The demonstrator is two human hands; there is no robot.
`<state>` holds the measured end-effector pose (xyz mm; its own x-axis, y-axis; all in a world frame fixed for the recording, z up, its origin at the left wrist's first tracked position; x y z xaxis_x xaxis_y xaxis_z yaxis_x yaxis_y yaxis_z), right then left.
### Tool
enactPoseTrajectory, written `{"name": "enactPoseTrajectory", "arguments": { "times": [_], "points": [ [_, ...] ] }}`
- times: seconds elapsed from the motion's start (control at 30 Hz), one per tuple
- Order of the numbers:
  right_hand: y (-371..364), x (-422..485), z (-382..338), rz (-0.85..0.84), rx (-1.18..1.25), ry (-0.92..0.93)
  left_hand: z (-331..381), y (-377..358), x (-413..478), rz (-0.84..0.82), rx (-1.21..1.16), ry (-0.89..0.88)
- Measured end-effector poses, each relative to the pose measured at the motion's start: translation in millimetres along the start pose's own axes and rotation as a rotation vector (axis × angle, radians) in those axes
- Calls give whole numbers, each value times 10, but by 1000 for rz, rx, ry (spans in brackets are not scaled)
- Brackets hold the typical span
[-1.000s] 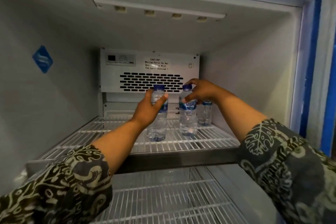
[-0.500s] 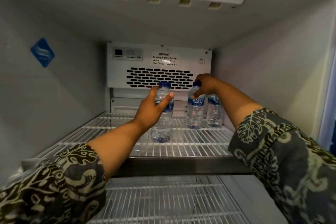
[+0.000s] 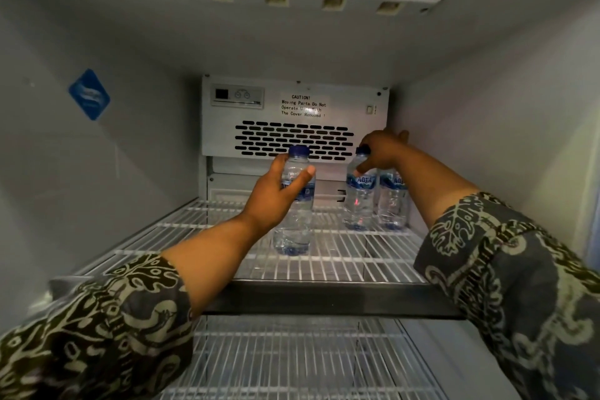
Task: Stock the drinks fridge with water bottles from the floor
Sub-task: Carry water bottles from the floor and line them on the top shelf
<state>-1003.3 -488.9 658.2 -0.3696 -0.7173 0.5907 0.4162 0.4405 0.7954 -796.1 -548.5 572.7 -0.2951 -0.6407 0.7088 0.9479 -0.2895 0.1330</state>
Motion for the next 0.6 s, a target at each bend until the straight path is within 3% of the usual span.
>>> {"name": "enactPoseTrajectory", "arguments": {
  "times": [0.6],
  "points": [
    [-161, -30, 188, -43, 39, -20, 48, 6, -23, -37, -14, 40]
  ]
}}
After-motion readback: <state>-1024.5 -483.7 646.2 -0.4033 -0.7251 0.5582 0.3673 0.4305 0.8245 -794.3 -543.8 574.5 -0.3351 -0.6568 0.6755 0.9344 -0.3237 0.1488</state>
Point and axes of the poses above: each hand's wrist, its own x-axis towards the middle knuckle, its own y-axis out of the back of the hand, z = x × y, the point moved 5 cm from there along x, towards the middle knuckle, and after that the axes turned 14 degrees about z, right-handed, at the moved point
